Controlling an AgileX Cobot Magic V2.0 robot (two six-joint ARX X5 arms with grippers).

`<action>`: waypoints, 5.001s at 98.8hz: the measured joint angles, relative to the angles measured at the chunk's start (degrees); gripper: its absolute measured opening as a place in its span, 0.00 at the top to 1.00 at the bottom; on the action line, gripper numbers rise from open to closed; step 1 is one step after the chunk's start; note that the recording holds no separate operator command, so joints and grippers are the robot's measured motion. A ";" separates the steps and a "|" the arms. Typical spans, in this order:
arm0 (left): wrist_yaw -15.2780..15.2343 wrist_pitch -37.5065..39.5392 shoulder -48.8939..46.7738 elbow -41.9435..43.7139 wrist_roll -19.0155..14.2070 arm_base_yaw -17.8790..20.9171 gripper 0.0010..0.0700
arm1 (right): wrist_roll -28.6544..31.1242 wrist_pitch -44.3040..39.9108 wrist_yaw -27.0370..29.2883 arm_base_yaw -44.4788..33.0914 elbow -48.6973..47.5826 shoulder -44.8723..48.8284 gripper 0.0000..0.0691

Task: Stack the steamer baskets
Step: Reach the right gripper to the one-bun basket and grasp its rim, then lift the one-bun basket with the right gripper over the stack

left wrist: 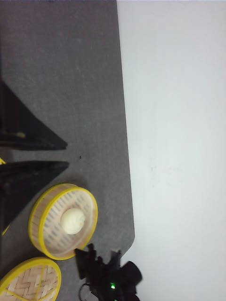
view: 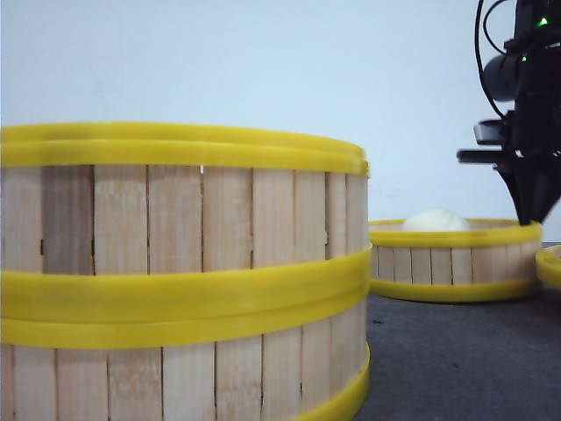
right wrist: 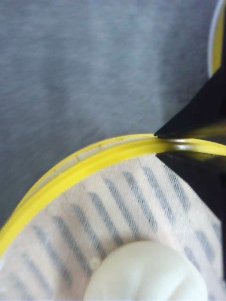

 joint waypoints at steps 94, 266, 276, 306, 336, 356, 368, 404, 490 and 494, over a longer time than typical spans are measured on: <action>-0.20 -0.26 0.04 0.00 1.95 -0.13 0.99 | -2.80 -16.85 -14.82 22.60 31.45 -2.32 0.97; -0.44 -1.25 0.44 0.00 1.97 -2.21 0.99 | -4.92 -16.94 -7.23 38.53 2.60 -12.33 0.97; -0.44 -1.25 0.44 0.00 1.97 -2.21 0.99 | -4.90 -16.94 -7.15 38.56 2.60 -12.33 0.97; -0.44 -1.25 0.44 0.00 1.99 -2.21 0.99 | -4.90 -16.96 -2.89 38.58 8.61 -12.33 0.97; -0.44 -1.25 0.44 0.00 1.99 -2.21 0.99 | -4.46 -16.94 -6.10 40.02 10.19 -12.37 0.97; -0.44 -1.66 0.44 0.00 1.99 -2.21 0.99 | -4.46 -16.94 -4.37 41.22 10.19 -12.37 0.97; -0.44 -1.70 0.44 0.00 2.03 -2.21 0.99 | -4.39 -16.94 -4.35 41.07 8.59 -12.37 0.97; -0.44 -1.70 0.44 0.00 2.21 -2.21 0.99 | -4.42 -16.94 -5.31 40.79 6.54 -12.33 0.97; -1.42 -1.70 0.44 0.00 3.43 -2.21 0.99 | -4.98 -16.94 -7.72 38.14 2.93 -12.44 0.97; -1.42 -1.70 0.44 0.00 3.43 -2.21 0.99 | -4.98 -16.96 -7.76 38.14 2.80 -12.44 0.97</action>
